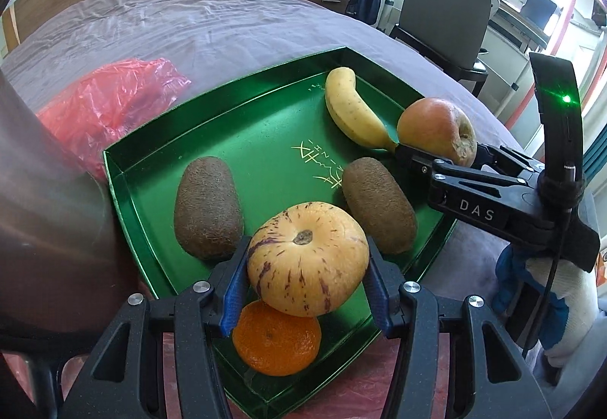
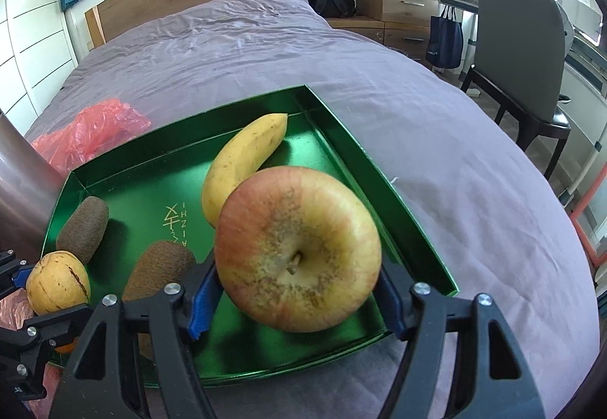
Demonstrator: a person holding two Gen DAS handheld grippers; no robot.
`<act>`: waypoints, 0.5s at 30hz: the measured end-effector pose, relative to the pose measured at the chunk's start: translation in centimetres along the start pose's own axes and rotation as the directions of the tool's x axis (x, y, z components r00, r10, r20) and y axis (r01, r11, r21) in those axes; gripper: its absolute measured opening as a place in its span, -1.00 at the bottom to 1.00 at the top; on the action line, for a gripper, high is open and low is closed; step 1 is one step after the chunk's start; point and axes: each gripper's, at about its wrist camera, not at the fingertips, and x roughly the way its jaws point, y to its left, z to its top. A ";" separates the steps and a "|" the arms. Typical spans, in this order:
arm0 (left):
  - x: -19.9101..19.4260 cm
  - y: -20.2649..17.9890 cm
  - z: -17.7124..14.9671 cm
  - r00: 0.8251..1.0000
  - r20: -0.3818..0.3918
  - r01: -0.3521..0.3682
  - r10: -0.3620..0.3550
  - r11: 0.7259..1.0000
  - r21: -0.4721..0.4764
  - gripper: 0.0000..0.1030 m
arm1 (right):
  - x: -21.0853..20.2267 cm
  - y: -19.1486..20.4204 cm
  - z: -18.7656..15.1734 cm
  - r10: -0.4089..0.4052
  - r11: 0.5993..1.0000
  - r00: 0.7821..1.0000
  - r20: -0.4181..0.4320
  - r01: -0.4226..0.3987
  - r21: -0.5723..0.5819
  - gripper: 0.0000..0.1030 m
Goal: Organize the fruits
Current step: 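Lower the pepino into the tray and open the left gripper while the right gripper releases the apple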
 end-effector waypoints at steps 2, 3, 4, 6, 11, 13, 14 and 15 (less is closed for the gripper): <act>0.4 0.1 0.0 1.000 -0.004 -0.002 0.002 1.000 -0.004 -0.05 | 0.3 0.2 0.0 -0.001 1.000 1.000 -0.002 0.001 -0.011 0.38; 0.6 0.1 0.0 1.000 -0.011 0.000 0.000 1.000 -0.007 -0.05 | 0.3 0.2 0.0 -0.004 1.000 1.000 0.000 0.004 -0.015 0.39; 1.0 0.3 -0.1 1.000 -0.024 -0.002 0.002 1.000 -0.017 -0.06 | 0.3 0.2 -0.1 -0.001 1.000 1.000 0.001 0.001 -0.012 0.39; 1.5 0.6 -0.5 0.999 -0.043 -0.007 0.006 0.999 -0.033 -0.06 | 0.4 0.2 0.0 0.003 1.000 1.000 -0.002 -0.003 -0.013 0.39; 1.6 0.8 -0.9 0.999 -0.049 -0.007 0.005 0.999 -0.045 -0.05 | 0.5 0.2 0.1 0.004 1.000 1.000 -0.019 -0.004 -0.028 0.40; 1.5 1.0 -0.9 0.999 -0.050 -0.012 0.009 0.999 -0.052 -0.05 | 0.5 0.3 0.1 -0.003 0.999 1.000 -0.026 0.002 -0.034 0.40; 1.5 1.1 -0.9 0.999 -0.050 -0.015 0.012 0.998 -0.054 -0.05 | 0.5 0.4 0.2 -0.007 0.999 1.000 -0.029 0.006 -0.038 0.41; 1.3 1.2 -0.9 0.999 -0.048 -0.018 0.015 0.998 -0.055 -0.05 | 0.5 0.4 0.2 -0.010 0.999 0.999 -0.032 0.008 -0.041 0.41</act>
